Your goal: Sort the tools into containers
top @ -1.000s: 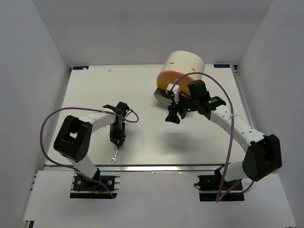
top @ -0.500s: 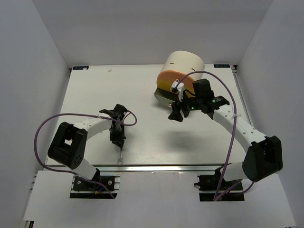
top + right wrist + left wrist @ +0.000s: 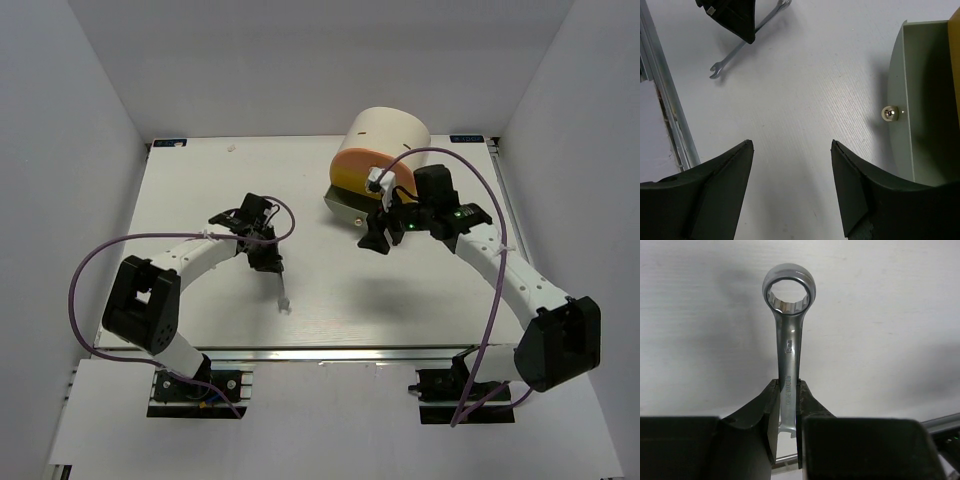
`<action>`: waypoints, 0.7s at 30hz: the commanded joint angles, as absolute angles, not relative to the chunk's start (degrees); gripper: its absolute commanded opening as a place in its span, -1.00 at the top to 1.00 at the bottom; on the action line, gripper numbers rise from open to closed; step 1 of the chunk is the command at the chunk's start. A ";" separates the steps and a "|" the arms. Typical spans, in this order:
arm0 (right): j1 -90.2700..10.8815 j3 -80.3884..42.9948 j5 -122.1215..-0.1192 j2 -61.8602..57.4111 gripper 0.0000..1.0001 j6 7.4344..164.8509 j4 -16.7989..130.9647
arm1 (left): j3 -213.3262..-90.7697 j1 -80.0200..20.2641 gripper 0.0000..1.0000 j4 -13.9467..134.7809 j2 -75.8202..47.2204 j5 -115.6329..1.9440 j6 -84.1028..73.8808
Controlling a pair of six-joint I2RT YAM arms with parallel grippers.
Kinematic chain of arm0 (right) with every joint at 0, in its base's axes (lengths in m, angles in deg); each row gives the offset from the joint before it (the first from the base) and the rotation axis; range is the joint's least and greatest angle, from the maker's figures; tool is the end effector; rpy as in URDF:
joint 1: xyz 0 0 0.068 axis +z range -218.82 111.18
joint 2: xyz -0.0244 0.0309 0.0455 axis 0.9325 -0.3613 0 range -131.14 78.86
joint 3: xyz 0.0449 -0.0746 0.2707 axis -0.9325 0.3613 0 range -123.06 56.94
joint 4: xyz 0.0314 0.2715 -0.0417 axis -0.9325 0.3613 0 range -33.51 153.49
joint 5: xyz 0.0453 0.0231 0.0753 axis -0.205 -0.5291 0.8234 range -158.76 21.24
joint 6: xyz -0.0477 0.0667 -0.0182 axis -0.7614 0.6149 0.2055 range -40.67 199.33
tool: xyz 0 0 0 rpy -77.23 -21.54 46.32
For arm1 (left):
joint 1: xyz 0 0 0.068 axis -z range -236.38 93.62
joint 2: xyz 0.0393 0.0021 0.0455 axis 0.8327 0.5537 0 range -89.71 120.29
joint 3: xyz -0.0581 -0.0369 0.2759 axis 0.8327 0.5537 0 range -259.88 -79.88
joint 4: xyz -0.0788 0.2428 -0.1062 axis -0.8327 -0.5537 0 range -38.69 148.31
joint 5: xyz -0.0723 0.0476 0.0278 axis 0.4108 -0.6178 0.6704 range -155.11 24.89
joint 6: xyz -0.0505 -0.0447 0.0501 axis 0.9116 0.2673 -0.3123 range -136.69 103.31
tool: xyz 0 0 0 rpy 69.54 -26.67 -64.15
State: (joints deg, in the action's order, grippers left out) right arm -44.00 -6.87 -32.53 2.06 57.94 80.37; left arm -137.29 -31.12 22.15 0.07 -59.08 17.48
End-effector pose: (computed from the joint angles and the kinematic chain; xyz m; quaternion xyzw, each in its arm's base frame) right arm 0.2825 0.1786 0.3020 -0.4614 0.7274 0.2907 0.4165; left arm 0.2910 -0.1458 0.1634 -0.0665 0.9789 -0.1371 0.1359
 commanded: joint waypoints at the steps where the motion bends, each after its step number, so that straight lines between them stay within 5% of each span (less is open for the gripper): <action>1: -45.00 -6.08 -31.41 4.32 -0.39 58.41 79.16 | -139.73 -30.98 1.00 25.44 -0.85 -54.21 21.09; 14: -53.17 -4.94 -29.48 9.68 -0.39 60.69 76.71 | -141.93 -30.98 1.00 49.22 1.61 -39.01 37.88; 19: -58.18 -3.45 -28.77 12.14 -0.20 63.41 74.77 | -143.07 -30.54 1.00 61.99 5.29 -36.72 48.76; 21: -59.15 -3.09 -28.51 13.02 0.03 63.77 74.24 | -144.12 -29.93 1.00 66.21 6.88 -36.54 51.06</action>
